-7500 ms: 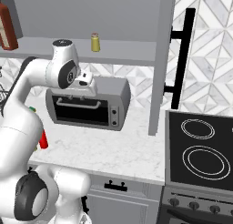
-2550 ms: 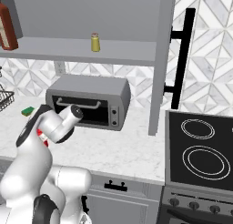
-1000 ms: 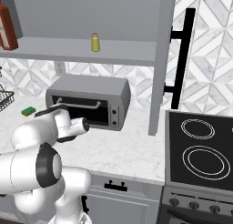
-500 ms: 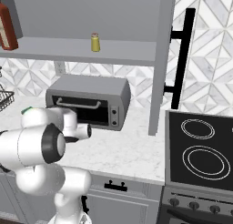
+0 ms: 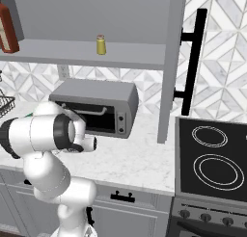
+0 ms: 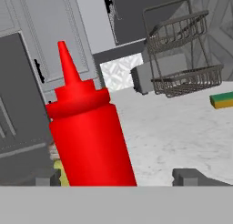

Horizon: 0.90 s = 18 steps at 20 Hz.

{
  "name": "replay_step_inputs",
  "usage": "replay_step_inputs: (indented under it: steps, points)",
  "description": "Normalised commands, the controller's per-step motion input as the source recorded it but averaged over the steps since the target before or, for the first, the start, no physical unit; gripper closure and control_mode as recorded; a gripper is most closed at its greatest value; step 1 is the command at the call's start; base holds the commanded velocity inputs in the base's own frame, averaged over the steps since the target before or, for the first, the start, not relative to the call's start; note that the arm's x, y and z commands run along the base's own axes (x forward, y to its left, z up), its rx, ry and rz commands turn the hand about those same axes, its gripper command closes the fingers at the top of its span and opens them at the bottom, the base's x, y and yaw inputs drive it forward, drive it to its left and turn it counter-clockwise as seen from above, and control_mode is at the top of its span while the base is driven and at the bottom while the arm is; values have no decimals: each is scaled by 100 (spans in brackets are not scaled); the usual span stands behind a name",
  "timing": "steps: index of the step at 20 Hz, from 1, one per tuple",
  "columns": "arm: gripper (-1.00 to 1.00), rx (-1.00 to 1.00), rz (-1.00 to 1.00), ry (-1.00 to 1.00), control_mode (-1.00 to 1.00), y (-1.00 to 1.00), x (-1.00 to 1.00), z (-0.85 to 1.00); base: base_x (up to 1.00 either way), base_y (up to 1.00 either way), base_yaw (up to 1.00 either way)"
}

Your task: Put the shaker and condiment bottle from the counter next to their counterparts in the cabinet.

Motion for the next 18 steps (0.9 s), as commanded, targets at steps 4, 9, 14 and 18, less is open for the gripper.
replay_step_inputs:
  steps: [4, 9, 14, 18]
  points:
    - [100, 4, 2, 9, -100, 14, 13, -14, 0, 0, 0]
    - [100, 0, 0, 4, -100, 5, 1, -1, 0, 0, 0]
    - [100, -4, -3, -6, -100, 0, 0, 42, 0, 0, 0]
    - [100, -11, -8, -11, -100, 0, 0, 72, 0, 0, 0]
